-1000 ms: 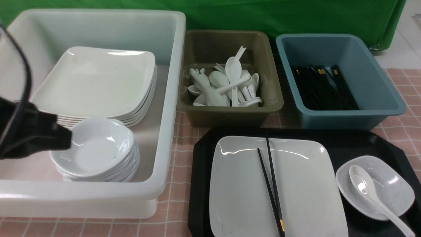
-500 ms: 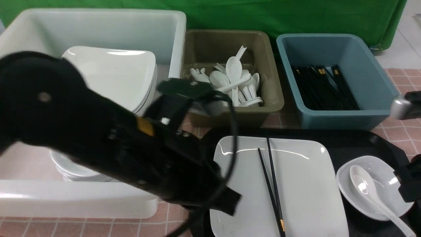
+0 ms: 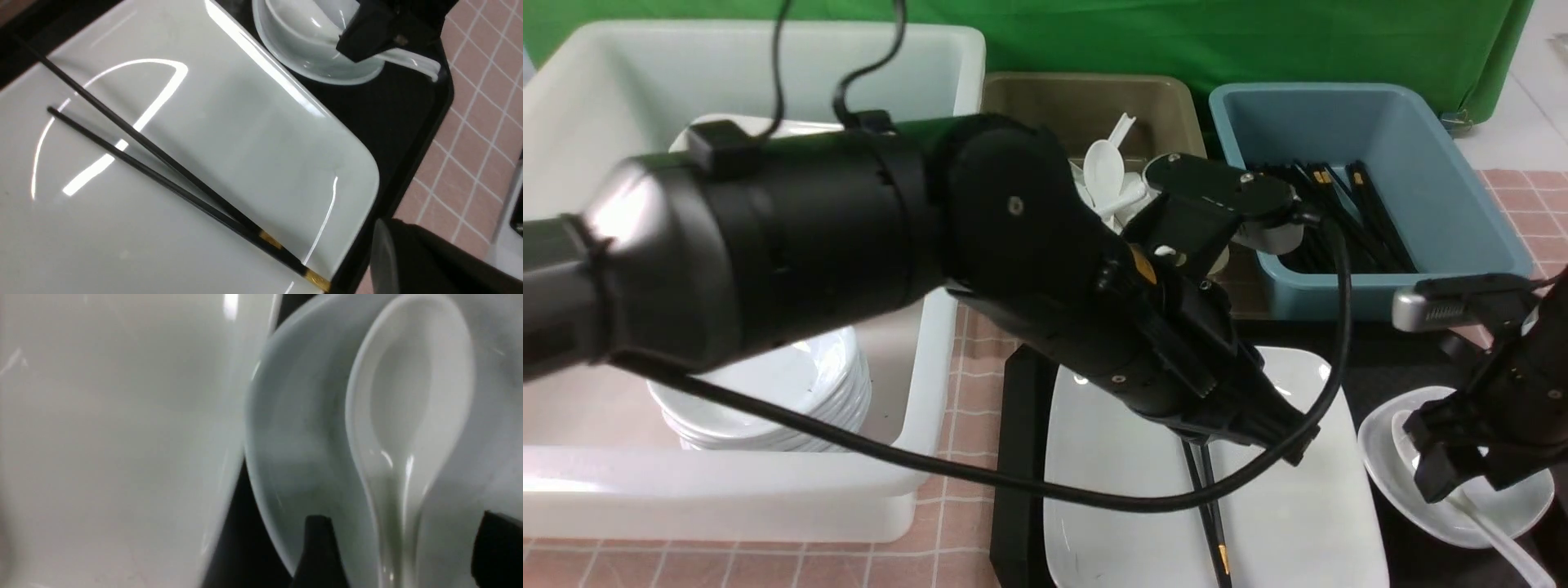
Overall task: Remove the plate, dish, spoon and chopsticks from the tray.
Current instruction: Use the right arm to grab a soup spoon from the plate, then use the right arm to put the soup spoon into the small storage box in the middle
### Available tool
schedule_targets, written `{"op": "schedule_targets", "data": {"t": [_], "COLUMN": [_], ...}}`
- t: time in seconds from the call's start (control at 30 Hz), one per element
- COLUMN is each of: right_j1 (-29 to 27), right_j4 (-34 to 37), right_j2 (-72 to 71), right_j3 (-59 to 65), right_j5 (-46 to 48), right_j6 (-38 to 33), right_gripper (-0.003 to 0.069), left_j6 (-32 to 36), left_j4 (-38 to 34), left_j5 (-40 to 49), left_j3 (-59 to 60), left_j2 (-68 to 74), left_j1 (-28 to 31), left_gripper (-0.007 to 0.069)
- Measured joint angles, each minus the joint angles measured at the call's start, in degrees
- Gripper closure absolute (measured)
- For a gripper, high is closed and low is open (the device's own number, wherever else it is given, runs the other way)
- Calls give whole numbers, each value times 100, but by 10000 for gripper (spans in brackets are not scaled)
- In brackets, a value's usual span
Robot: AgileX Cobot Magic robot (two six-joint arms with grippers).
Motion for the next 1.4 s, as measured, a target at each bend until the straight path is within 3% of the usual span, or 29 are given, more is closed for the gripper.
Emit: {"op": "schedule_targets", "data": {"t": [0.23, 0.27, 0.33, 0.37, 0.63, 0.7, 0.87, 1.07, 1.4], "right_j1": [0, 0, 0, 0, 5, 25, 501, 1108, 1372], "right_j4": [-31, -37, -41, -40, 227, 491, 1720, 2017, 2048], "right_j2": [503, 539, 545, 545, -85, -415, -982, 247, 2755], "right_j3": [-4, -4, -17, -35, -483, -613, -1546, -3488, -6309], "right_j5": [-201, -201, -194, -159, 617, 689, 478, 249, -530], "right_j6": [18, 18, 23, 21, -34, -94, -712, -617, 468], "right_gripper": [157, 190, 329, 342, 330, 330, 330, 330, 330], "left_j6": [97, 97, 97, 97, 6, -126, -325, -376, -381], "left_j4": [105, 118, 132, 132, 147, 197, 447, 483, 447], "left_j5": [-28, -32, -32, -32, -72, -94, -35, 412, 1518], "left_j3": [-5, -5, -5, -5, -7, -7, -12, -12, -12], "left_j2": [57, 57, 57, 57, -23, -126, -733, -1179, -1244], "left_j1": [0, 0, 0, 0, 226, 452, 1628, 2532, 2510], "left_gripper": [629, 629, 629, 629, 628, 628, 628, 628, 628]}}
